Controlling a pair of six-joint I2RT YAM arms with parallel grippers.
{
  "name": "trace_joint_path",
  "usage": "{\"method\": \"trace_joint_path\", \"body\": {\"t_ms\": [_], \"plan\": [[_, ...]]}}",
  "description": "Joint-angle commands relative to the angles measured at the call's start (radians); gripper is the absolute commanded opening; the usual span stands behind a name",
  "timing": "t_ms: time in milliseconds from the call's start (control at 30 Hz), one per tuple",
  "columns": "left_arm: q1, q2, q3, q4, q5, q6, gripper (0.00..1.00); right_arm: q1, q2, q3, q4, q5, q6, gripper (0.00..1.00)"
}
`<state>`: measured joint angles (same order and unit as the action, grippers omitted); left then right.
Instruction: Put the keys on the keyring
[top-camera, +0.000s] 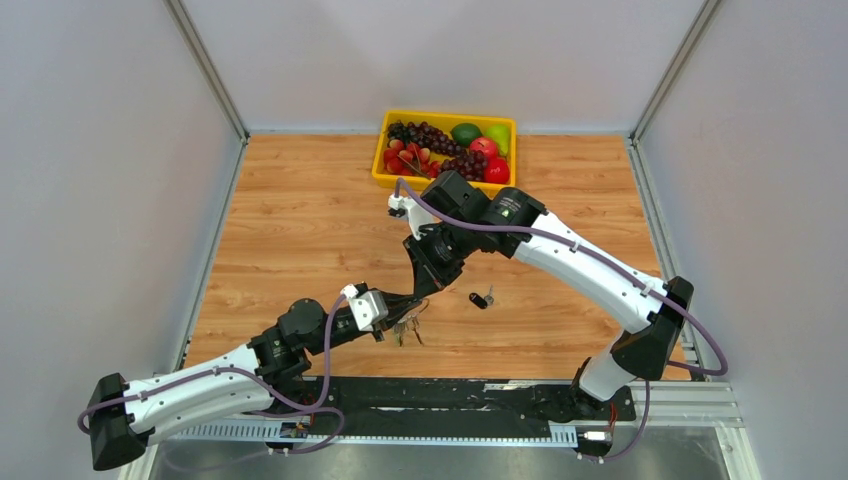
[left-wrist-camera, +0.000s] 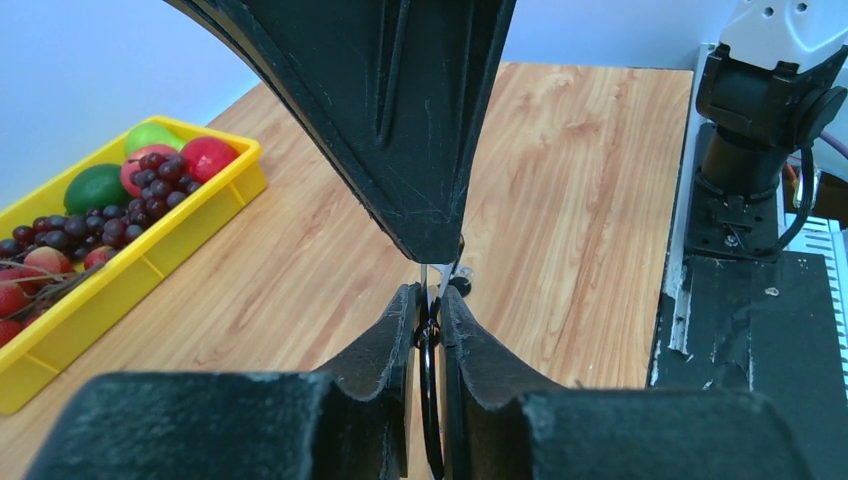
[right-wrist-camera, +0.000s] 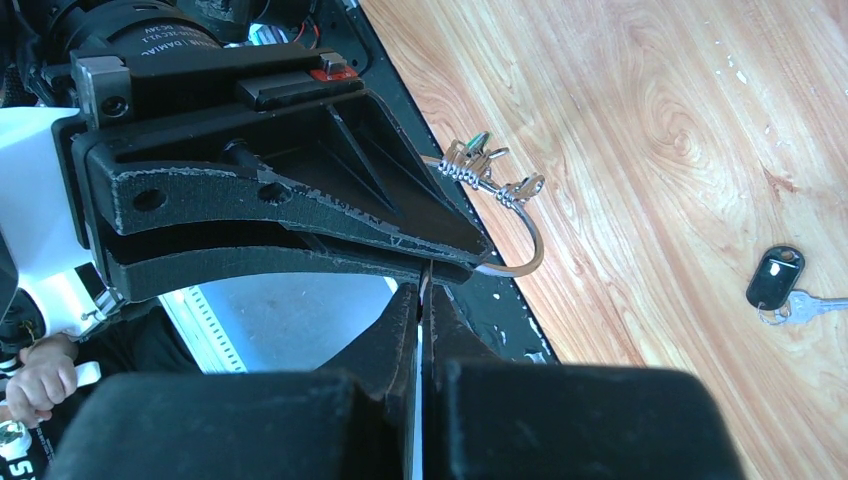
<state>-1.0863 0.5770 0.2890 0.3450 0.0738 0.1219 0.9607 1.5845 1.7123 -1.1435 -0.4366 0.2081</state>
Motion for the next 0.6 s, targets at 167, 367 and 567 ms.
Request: {"method": "trace_joint_path", "body": {"t_ms": [167,367,567], "plan": [[-0.007,-0.056,0.005,0.054,-0.042,-0.029,0.01,0.001,-0.008,0.015,0.038,-0.024,0.017,0.00],[-0.007,-0.085,-0.005,0.059,-0.051,-0.053,0.01,0.002,-0.056,0.005,0.098,0.035,0.016,0.24],[-0.006,-0.093,-0.008,0.055,-0.059,-0.070,0.01,0.001,-0.156,-0.034,0.229,0.165,0.009,0.44]]}}
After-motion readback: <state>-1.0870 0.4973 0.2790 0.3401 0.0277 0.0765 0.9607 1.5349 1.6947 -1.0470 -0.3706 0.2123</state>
